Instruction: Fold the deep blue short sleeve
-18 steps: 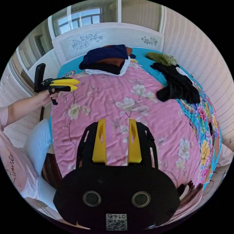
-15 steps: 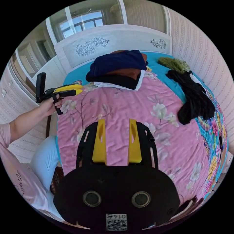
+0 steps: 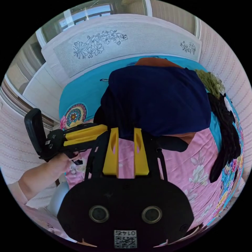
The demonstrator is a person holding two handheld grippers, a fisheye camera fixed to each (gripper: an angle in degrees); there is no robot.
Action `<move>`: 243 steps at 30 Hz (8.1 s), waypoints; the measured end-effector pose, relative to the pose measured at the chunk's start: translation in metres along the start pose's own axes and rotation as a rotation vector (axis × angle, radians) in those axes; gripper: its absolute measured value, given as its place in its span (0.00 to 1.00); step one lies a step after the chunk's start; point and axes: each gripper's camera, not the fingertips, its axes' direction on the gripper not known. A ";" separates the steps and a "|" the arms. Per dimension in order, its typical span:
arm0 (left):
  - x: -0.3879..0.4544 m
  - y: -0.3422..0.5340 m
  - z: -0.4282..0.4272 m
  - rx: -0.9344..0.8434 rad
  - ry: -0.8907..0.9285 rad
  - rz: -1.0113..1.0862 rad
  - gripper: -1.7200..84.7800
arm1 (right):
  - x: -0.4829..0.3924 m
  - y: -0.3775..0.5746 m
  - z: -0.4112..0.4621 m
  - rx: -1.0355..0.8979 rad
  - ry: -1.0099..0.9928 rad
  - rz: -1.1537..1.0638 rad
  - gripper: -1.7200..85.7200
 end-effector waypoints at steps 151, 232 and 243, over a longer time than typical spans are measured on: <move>0.400 0.142 -0.455 0.176 0.696 0.528 0.01 | -0.282 0.708 -0.675 0.939 0.085 0.061 0.02; 0.189 0.020 -0.161 -0.424 0.625 -0.131 0.01 | 0.042 0.905 -0.478 0.775 -0.355 0.999 0.02; 0.115 0.142 -0.136 -0.656 0.490 -0.260 0.01 | -0.009 0.986 -0.325 0.418 -0.427 1.257 0.02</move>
